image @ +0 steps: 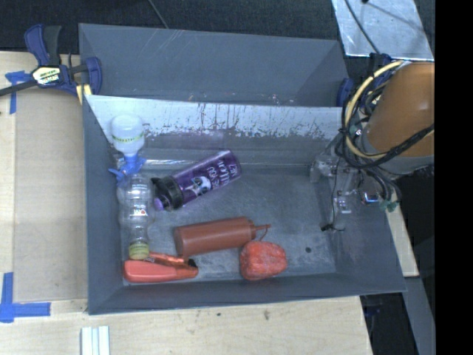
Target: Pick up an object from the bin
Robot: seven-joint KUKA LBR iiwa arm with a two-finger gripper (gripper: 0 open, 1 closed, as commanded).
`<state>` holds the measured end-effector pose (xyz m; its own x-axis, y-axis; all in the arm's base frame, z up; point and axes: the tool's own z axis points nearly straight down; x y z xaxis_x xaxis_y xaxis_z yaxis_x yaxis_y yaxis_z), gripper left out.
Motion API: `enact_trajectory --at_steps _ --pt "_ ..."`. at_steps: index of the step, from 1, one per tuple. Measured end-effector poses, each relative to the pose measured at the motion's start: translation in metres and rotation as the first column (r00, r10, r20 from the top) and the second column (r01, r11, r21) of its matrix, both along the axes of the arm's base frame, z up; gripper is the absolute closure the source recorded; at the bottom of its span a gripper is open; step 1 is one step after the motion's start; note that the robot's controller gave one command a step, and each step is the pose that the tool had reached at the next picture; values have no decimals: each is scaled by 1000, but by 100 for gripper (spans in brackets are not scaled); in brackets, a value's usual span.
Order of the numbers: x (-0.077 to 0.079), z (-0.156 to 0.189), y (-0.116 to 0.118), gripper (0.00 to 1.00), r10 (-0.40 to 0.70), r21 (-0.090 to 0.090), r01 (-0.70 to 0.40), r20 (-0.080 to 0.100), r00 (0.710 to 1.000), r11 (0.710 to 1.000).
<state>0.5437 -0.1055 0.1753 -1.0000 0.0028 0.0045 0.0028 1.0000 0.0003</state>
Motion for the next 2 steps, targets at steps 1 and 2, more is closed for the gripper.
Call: enact_trajectory --at_steps 1,2 --pt "2 5 0 0 3 -1 -3 8 1000 1000" --pt "4 -47 9 0 -33 -2 33 15 999 999"
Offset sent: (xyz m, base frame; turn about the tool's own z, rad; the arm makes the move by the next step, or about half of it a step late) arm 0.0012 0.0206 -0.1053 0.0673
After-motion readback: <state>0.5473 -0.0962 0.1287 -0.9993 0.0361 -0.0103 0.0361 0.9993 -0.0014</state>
